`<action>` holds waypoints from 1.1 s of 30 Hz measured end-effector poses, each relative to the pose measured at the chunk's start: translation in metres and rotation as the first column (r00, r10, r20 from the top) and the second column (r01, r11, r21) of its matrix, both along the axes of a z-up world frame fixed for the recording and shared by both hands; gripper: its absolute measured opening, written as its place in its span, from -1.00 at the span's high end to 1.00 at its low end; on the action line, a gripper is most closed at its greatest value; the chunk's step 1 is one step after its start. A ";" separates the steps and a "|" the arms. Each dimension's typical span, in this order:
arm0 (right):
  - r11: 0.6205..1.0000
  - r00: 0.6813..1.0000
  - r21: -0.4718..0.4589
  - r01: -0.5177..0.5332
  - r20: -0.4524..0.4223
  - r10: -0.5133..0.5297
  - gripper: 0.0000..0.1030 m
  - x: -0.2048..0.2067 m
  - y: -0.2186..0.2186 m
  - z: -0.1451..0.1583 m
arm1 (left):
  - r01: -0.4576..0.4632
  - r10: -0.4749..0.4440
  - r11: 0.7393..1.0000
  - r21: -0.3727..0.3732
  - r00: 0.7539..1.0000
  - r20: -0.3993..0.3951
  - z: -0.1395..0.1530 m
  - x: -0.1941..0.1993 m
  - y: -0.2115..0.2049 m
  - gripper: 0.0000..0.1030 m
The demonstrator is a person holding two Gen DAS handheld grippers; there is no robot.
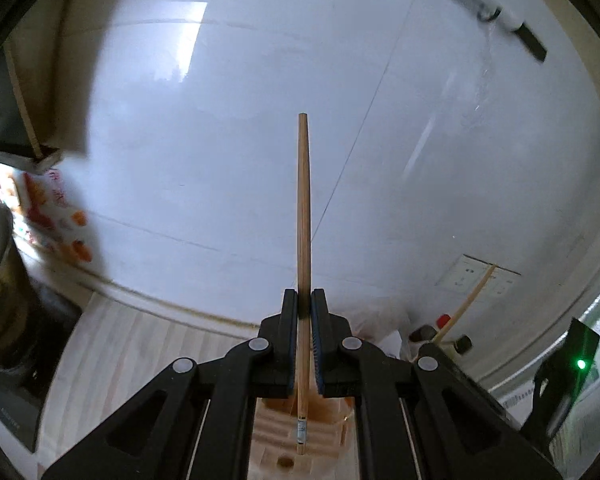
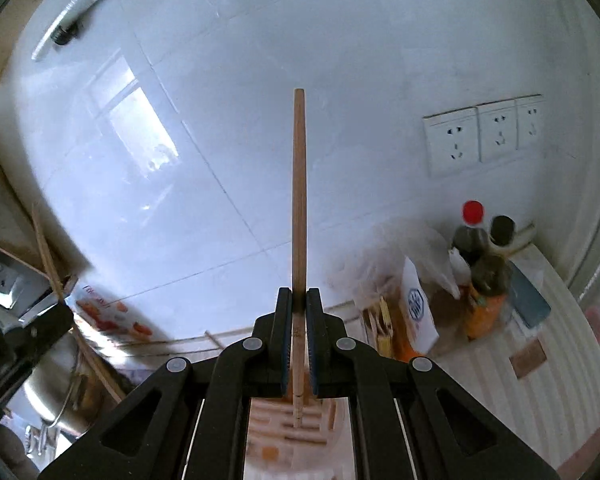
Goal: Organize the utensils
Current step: 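Carry the left tool's chopstick into the pink holder and open while the right tool does likewise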
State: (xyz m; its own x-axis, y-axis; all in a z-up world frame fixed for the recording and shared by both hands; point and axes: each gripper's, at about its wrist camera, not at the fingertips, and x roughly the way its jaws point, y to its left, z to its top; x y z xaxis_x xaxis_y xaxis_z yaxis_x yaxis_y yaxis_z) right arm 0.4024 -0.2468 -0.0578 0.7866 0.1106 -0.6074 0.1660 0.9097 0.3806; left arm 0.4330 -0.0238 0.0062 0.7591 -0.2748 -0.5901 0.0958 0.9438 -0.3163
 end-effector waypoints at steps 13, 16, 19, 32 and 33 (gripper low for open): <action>0.999 0.998 0.032 0.028 -0.065 -0.026 0.86 0.039 -0.014 -0.059 | -0.014 0.025 0.994 0.107 0.994 -0.103 -0.083 0.062 -0.026 0.92; 0.999 0.997 0.038 0.018 -0.077 -0.015 0.86 0.038 -0.014 -0.065 | -0.007 0.022 0.993 0.119 0.992 -0.125 -0.092 0.060 -0.026 0.92; 0.998 0.995 0.054 -0.020 -0.098 0.025 0.86 0.037 -0.011 -0.071 | 0.019 -0.001 0.993 0.120 0.989 -0.150 -0.093 0.057 -0.028 0.92; 0.994 0.992 0.075 -0.076 -0.096 0.083 -0.13 -0.005 -0.016 -0.042 | 0.034 -0.007 0.975 0.221 0.992 -0.122 -0.044 -0.025 -0.002 -0.76; 0.996 0.993 0.057 -0.067 -0.090 0.071 -0.19 -0.012 -0.016 -0.036 | 0.030 -0.002 0.973 0.227 0.992 -0.123 -0.043 -0.029 0.001 -0.93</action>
State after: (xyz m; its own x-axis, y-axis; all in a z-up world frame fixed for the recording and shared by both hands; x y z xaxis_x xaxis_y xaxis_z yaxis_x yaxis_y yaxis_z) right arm 0.3908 -0.2626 -0.0933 0.7169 0.1970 -0.6687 0.1401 0.8989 0.4151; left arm 0.4036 -0.0225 -0.0365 0.6749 -0.1342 -0.7256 0.0861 0.9909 -0.1032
